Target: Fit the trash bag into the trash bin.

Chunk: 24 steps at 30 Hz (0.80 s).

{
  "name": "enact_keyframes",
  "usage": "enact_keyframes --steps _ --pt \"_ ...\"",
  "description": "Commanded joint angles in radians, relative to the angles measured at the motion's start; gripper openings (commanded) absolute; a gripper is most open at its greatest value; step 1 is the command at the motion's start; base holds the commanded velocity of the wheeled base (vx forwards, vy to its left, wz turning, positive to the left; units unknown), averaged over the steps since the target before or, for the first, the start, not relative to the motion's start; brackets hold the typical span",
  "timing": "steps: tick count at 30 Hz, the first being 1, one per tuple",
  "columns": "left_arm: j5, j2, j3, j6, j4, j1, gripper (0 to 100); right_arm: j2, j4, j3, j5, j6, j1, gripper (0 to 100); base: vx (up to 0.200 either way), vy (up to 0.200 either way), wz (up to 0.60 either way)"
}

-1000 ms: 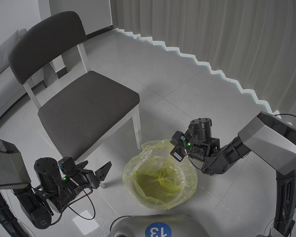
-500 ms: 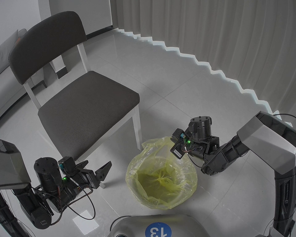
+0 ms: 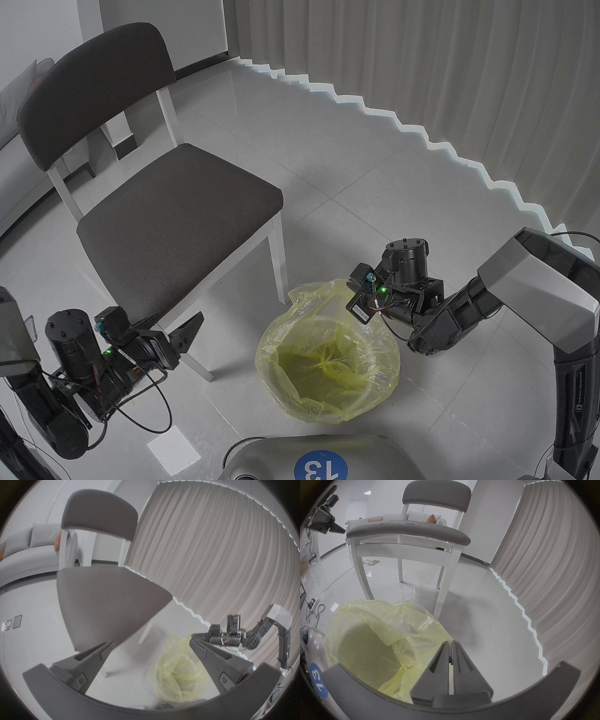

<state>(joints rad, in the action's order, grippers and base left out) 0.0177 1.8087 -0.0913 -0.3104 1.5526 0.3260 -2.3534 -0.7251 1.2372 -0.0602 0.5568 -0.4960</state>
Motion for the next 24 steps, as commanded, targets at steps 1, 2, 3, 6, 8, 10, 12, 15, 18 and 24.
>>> enact_keyframes --steps 1,2,3,6,8,10,12,15,18,24 --pt "0.036 -0.112 0.021 -0.006 0.012 -0.081 100 -0.007 0.000 0.002 -0.001 0.000 0.004 0 0.000 0.000 0.00" --pt "0.062 -0.146 0.007 -0.007 0.012 -0.117 100 -0.009 -0.002 0.001 -0.001 0.000 0.004 0 0.000 0.000 0.00" --pt "0.076 -0.158 0.002 -0.007 0.012 -0.131 100 -0.009 -0.002 0.001 -0.001 0.000 0.004 0 0.000 0.000 0.00" --pt "0.114 -0.190 -0.019 -0.007 0.012 -0.168 100 -0.009 0.000 0.001 -0.001 0.000 0.004 0 0.000 0.000 0.00" --pt "0.117 -0.207 -0.021 -0.007 0.012 -0.171 100 -0.007 -0.002 -0.001 -0.001 0.000 0.004 0 0.000 0.000 0.00" --pt "0.117 -0.221 -0.015 -0.006 0.012 -0.168 100 -0.010 -0.002 -0.001 -0.001 -0.002 0.005 0 0.000 0.000 0.00" --pt "0.116 -0.232 -0.012 -0.006 0.012 -0.162 100 -0.017 -0.002 -0.001 -0.001 -0.002 0.005 0 0.000 0.000 0.00" --pt "0.116 -0.244 -0.012 -0.007 0.012 -0.148 100 -0.029 -0.002 0.002 -0.001 0.000 0.005 0 0.000 0.000 0.00" --pt "0.114 -0.250 -0.012 -0.007 0.012 -0.128 100 -0.040 -0.002 0.005 -0.001 0.000 0.005 0 0.000 0.000 0.00" --pt "0.107 -0.252 0.012 -0.007 0.012 -0.073 100 -0.058 0.004 0.027 -0.001 0.000 0.005 0 0.000 0.000 0.00"
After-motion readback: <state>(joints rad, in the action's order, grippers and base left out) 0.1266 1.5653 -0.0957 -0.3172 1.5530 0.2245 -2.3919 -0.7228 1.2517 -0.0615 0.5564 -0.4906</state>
